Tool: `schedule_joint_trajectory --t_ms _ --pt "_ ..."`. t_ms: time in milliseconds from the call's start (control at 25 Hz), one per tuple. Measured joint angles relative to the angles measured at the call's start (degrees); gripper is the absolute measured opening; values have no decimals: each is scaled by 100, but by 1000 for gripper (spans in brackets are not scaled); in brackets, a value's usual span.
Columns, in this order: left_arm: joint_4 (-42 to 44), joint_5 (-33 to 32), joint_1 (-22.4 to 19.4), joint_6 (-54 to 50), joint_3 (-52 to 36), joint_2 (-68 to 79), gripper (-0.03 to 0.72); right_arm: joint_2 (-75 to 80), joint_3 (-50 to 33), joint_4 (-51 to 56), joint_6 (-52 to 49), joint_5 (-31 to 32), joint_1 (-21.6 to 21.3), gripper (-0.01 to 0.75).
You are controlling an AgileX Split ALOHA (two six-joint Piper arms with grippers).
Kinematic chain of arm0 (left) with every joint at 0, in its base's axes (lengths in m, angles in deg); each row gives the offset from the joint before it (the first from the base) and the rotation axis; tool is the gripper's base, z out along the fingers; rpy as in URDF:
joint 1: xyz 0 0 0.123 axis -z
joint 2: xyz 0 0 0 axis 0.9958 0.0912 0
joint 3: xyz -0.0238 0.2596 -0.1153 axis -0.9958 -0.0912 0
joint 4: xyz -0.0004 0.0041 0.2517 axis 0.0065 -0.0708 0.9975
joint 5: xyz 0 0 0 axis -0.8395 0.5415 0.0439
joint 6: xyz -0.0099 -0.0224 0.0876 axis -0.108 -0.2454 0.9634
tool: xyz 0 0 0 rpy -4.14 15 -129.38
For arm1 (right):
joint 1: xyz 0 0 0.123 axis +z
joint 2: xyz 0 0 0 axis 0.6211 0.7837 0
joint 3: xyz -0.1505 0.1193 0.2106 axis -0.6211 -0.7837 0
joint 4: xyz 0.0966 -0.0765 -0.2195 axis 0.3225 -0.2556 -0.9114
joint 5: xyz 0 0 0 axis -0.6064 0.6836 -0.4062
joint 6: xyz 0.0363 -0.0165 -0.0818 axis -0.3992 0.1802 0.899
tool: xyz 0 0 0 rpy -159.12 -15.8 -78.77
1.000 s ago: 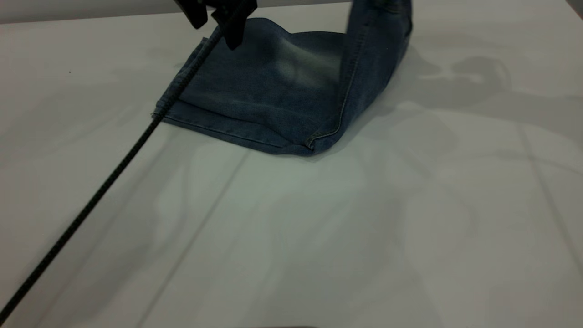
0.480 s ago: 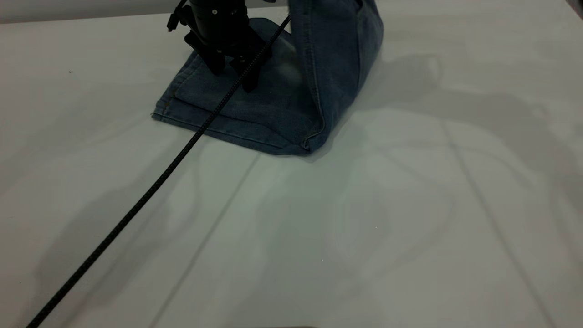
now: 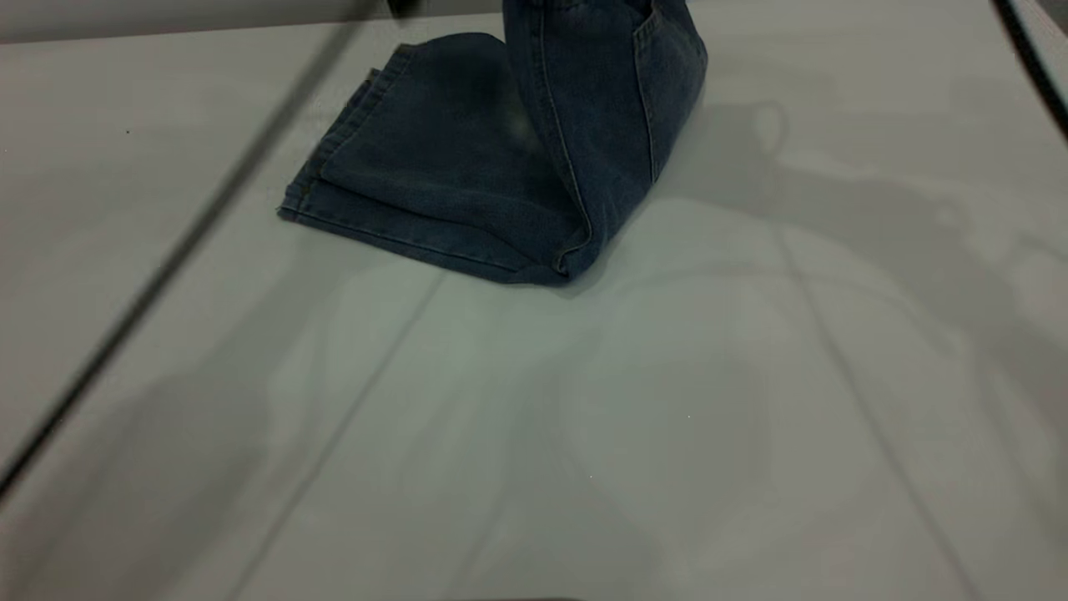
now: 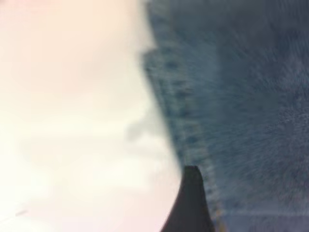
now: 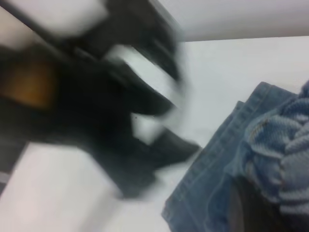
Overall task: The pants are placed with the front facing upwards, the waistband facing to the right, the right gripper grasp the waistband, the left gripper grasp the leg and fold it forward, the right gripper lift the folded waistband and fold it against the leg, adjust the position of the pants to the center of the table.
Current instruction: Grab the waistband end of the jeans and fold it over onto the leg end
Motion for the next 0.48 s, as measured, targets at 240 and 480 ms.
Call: schedule_joint_trajectory --t_ms 240,480 --pt "42 -289 -43 -16 29 -606 556 440 6 300 464 -371 412 90" --pt "39 -301 -43 -16 29 -785 556 1012 304 332 498 -405 673 192"
